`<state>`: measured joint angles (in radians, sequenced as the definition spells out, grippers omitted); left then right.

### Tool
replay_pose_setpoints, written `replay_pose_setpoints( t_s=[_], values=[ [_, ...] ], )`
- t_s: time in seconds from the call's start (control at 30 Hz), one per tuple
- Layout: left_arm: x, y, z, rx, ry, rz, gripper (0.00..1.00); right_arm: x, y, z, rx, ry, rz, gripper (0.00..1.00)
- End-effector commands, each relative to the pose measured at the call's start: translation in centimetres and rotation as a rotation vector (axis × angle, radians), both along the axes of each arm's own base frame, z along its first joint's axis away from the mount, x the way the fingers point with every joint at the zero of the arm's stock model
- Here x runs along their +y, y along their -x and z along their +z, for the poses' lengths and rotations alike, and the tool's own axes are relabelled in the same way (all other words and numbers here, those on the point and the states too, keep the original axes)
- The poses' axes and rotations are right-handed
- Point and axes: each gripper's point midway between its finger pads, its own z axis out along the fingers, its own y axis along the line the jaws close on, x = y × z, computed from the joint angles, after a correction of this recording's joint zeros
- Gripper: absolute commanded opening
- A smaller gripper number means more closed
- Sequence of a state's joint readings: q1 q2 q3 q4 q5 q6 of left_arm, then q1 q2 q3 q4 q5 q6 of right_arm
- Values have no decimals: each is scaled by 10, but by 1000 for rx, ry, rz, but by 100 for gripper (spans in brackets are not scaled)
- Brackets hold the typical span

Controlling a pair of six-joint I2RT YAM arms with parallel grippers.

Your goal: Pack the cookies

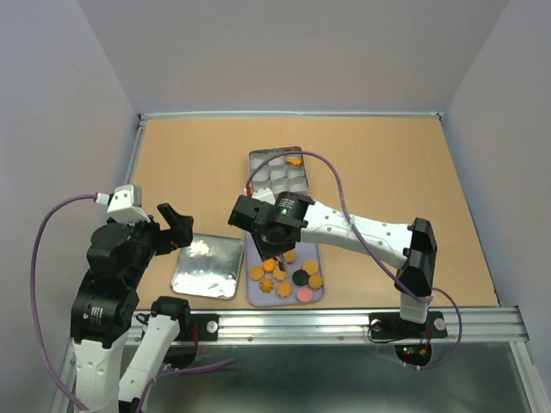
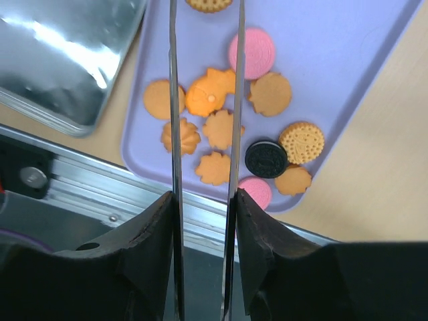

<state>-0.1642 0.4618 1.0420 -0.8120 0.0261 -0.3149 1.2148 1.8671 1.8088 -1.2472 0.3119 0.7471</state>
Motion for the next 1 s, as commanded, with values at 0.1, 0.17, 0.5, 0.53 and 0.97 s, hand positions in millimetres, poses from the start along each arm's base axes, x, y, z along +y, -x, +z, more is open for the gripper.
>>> replay_pose_setpoints(
  t_s=[0.1,0.17,0.5,0.53,0.97],
  values=[
    [-6,-4,5,-25,-3,-38,99,5,-61,60,-135,-107,-63,38],
    [-6,-2,5,-25,-2,-41,99,5,-84,77,-150,-152,-81,38],
    [-7,3,8,-42,4,-49,99,-21,-182,107,-197,-248,-171,38],
    [-7,3,8,-39,2,-50,99,-21,-188,105,-199,-246,-173,38],
    [-8,7,8,-43,4,-58,99,-35,-248,87,-207,-298,-264,38]
  ],
)
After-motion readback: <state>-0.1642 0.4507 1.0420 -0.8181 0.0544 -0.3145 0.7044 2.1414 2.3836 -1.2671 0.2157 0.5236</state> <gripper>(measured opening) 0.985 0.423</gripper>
